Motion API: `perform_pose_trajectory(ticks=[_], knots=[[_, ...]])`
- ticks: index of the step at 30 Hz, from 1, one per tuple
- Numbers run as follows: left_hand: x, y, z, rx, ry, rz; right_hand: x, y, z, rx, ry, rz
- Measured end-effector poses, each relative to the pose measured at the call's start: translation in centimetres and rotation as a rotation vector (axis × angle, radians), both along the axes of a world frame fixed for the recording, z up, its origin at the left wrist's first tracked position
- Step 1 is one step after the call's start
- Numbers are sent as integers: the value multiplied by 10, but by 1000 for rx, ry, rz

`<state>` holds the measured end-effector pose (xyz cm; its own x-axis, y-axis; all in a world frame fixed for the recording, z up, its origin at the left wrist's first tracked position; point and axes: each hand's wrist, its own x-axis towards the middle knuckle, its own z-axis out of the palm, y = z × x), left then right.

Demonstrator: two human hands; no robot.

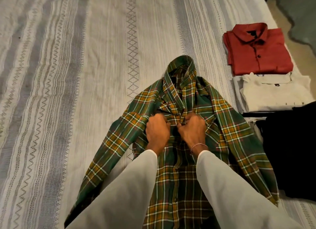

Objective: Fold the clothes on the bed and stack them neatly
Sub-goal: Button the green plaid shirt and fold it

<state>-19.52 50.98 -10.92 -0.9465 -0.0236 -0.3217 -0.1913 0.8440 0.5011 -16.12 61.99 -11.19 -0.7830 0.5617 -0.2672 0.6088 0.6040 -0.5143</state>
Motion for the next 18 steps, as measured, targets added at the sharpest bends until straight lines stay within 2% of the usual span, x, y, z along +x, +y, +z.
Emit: perform_pose_trajectory(ticks=[4,7,11,18], knots=[[-2,-5,-2,261,-34,107,2,1,4,-30,23,-67],[-2,0,3,441,-86,146,5,1,10,-113,138,-91],[-1,6,7,572,-86,273,10,-4,16,-183,289,-87],[-3,5,-2,737,-219,332,9,-1,8,-252,291,-21]])
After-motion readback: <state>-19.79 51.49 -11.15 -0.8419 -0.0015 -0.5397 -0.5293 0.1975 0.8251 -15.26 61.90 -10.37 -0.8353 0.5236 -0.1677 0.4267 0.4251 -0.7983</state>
